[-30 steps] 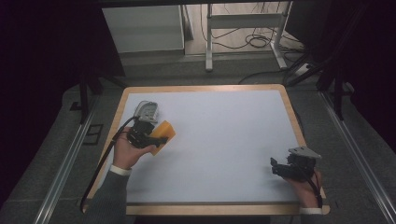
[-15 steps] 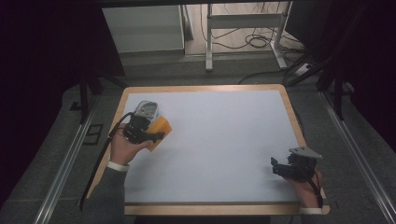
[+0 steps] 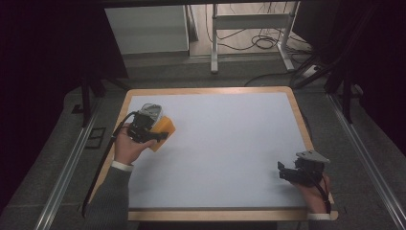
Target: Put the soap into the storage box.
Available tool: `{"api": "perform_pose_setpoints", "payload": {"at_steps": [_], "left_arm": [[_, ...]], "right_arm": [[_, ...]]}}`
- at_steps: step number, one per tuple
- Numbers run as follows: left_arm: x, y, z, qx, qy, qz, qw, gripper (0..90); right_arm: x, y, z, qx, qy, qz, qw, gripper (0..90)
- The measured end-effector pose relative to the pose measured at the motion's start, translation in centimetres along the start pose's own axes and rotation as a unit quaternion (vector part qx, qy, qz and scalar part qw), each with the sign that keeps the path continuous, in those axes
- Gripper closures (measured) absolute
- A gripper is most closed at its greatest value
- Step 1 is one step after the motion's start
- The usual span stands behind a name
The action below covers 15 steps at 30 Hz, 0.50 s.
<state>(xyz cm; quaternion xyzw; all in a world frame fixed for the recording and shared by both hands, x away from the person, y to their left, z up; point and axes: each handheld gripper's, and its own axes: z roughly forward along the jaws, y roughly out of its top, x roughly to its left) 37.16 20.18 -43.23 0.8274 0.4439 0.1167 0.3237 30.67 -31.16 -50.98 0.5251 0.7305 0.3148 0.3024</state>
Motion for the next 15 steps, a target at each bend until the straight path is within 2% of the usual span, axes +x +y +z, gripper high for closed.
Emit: {"api": "perform_pose_setpoints", "payload": {"at_steps": [9,15], "left_arm": [[0.5,0.7,0.0,-0.001,0.009,-0.003,1.0,61.0],[0.9,1.1,0.2,0.004,0.005,-0.004,1.0,60.9]], "right_arm": [[0.0,0.0,0.0,-0.001,-0.001,0.0,1.0,4.1],[0.0,0.0,0.0,0.0,-0.001,0.0,1.0,4.1]]}}
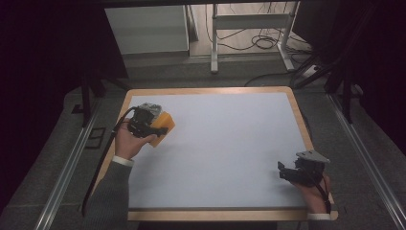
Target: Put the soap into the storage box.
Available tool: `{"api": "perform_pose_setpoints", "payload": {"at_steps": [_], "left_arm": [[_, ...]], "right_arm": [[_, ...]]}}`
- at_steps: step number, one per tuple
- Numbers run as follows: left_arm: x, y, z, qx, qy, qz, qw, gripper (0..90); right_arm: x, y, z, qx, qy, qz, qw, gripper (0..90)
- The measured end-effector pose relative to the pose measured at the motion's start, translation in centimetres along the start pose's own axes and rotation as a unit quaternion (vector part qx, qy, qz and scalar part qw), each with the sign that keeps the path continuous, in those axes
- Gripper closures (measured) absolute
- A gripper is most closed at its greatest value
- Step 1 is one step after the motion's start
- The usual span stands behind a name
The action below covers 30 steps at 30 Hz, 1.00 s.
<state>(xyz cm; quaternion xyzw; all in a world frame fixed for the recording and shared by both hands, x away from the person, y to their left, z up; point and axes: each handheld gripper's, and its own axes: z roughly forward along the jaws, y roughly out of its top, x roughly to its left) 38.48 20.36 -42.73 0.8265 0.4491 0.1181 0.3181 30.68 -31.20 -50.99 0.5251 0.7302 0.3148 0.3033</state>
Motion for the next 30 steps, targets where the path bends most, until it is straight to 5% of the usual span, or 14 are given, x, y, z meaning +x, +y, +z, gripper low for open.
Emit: {"api": "perform_pose_setpoints", "payload": {"at_steps": [30], "left_arm": [[2.5,1.7,0.4,-0.003,0.012,-0.027,0.9996,60.9]], "right_arm": [[-0.1,0.0,-0.1,0.0,-0.002,0.003,1.0,4.1]]}}
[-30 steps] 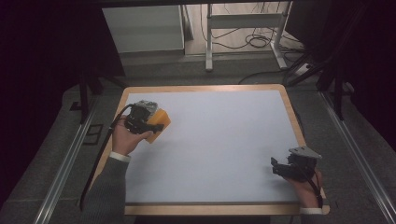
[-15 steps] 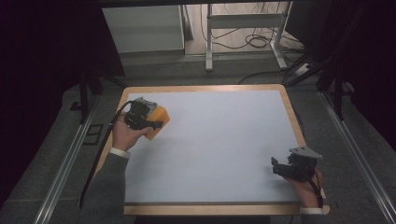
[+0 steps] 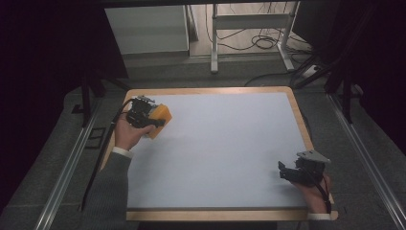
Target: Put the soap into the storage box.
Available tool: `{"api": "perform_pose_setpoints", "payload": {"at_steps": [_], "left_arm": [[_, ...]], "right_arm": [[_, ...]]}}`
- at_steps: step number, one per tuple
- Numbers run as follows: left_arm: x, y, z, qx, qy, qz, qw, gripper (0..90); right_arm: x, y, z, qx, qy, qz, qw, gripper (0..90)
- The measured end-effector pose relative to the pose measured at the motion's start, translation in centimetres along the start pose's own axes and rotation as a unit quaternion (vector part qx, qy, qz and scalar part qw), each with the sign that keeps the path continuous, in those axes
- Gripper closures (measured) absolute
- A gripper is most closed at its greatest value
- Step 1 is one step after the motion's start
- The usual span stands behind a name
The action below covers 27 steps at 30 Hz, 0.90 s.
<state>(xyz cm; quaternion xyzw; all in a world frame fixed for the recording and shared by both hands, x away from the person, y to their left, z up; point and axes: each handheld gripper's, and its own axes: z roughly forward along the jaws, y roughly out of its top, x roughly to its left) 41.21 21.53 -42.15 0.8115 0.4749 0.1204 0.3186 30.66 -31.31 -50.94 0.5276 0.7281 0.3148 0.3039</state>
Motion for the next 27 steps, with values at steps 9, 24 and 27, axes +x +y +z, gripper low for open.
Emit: {"api": "perform_pose_setpoints", "payload": {"at_steps": [9,24,27], "left_arm": [[1.2,0.5,0.6,0.002,0.002,-0.018,0.9998,61.0],[3.9,1.5,1.1,-0.014,0.011,-0.054,0.9984,60.9],[4.3,1.7,1.1,-0.014,0.009,-0.057,0.9982,60.9]], "right_arm": [[0.0,0.0,0.0,0.001,-0.001,-0.001,1.0,4.1],[-0.1,-0.1,0.1,0.004,-0.002,0.0,1.0,4.1],[-0.1,-0.1,0.2,0.004,-0.002,0.0,1.0,4.1]]}}
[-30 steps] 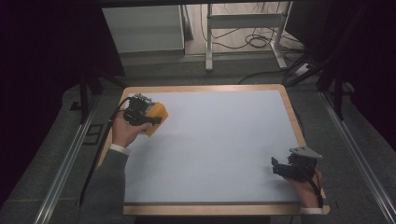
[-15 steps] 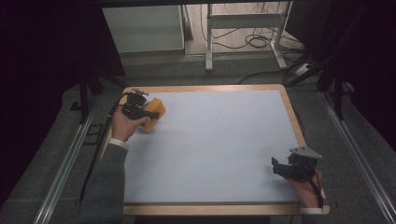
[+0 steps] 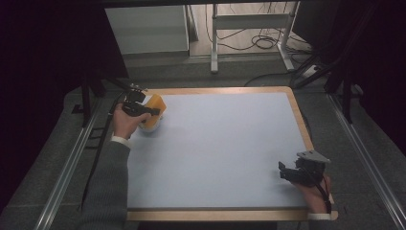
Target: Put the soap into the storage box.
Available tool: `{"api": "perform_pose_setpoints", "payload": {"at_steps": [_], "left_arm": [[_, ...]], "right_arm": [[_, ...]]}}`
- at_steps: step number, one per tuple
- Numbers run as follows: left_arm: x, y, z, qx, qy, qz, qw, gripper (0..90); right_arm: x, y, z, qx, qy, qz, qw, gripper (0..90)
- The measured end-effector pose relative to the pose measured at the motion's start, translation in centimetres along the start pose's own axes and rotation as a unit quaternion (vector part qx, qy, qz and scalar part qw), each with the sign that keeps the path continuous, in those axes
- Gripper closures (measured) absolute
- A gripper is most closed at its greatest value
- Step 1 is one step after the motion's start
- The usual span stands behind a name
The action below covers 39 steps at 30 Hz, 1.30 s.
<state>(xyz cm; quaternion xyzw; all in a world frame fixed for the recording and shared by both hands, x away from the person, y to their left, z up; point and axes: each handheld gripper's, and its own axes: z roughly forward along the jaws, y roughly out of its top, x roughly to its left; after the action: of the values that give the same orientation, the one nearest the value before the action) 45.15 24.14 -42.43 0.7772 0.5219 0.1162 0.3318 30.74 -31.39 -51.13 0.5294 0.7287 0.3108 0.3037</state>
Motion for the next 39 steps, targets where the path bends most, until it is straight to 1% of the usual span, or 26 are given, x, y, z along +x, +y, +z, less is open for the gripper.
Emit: {"api": "perform_pose_setpoints", "payload": {"at_steps": [10,12,14,18,23,25,26,27,28,29,31,35,36,37,38,39], "left_arm": [[0.8,0.1,0.8,0.011,0.004,-0.011,0.9999,60.9],[1.3,0.2,0.9,0.01,0.006,-0.019,0.9997,60.9],[1.4,0.2,1.0,0.011,0.009,-0.02,0.9997,60.9],[2.1,0.3,1.2,0.012,0.015,-0.031,0.9993,60.9],[2.6,0.4,1.6,0.014,0.009,-0.04,0.9991,60.9],[3.0,0.5,1.8,0.016,0.01,-0.047,0.9987,60.9],[3.0,0.5,1.8,0.016,0.01,-0.047,0.9987,60.9],[3.3,0.4,2.0,0.017,0.014,-0.051,0.9984,60.9],[3.3,0.4,2.0,0.017,0.014,-0.051,0.9984,60.9],[3.7,0.4,2.3,0.019,0.015,-0.056,0.9981,60.9],[3.9,0.4,2.5,0.021,0.017,-0.058,0.9979,60.9],[4.2,0.4,2.9,0.025,0.018,-0.063,0.9975,60.9],[4.3,0.4,3.0,0.027,0.02,-0.067,0.9972,60.9],[4.3,0.3,3.3,0.029,0.026,-0.069,0.9969,60.9],[4.3,0.3,3.4,0.03,0.029,-0.067,0.9969,60.9],[4.4,0.2,3.6,0.029,0.027,-0.069,0.9968,60.9]], "right_arm": [[-0.1,0.0,0.0,0.0,0.0,-0.001,1.0,4.1],[-0.1,0.0,0.0,0.0,0.0,0.0,1.0,4.1],[-0.1,0.0,0.0,0.0,0.0,0.0,1.0,4.1],[-0.1,0.0,0.0,0.001,-0.002,0.003,1.0,4.1],[-0.1,0.0,0.0,0.001,-0.001,0.002,1.0,4.1],[-0.1,0.0,0.0,0.002,-0.001,0.001,1.0,4.1],[-0.1,-0.1,0.0,0.002,-0.001,0.001,1.0,4.1],[-0.1,-0.1,0.0,0.001,-0.001,0.0,1.0,4.1],[-0.1,-0.1,0.0,0.001,-0.001,0.0,1.0,4.1],[-0.1,0.0,0.0,0.0,-0.002,0.0,1.0,4.1],[-0.1,0.0,0.0,0.001,-0.003,0.002,1.0,4.1],[-0.2,0.0,-0.1,0.001,-0.004,0.004,1.0,4.1],[-0.2,0.0,-0.2,0.0,-0.005,0.004,1.0,4.1],[-0.3,-0.1,-0.1,0.0,-0.005,0.004,1.0,4.1],[-0.3,-0.1,-0.1,0.0,-0.006,0.004,1.0,4.1],[-0.3,-0.1,-0.1,0.001,-0.006,0.004,1.0,4.1]]}}
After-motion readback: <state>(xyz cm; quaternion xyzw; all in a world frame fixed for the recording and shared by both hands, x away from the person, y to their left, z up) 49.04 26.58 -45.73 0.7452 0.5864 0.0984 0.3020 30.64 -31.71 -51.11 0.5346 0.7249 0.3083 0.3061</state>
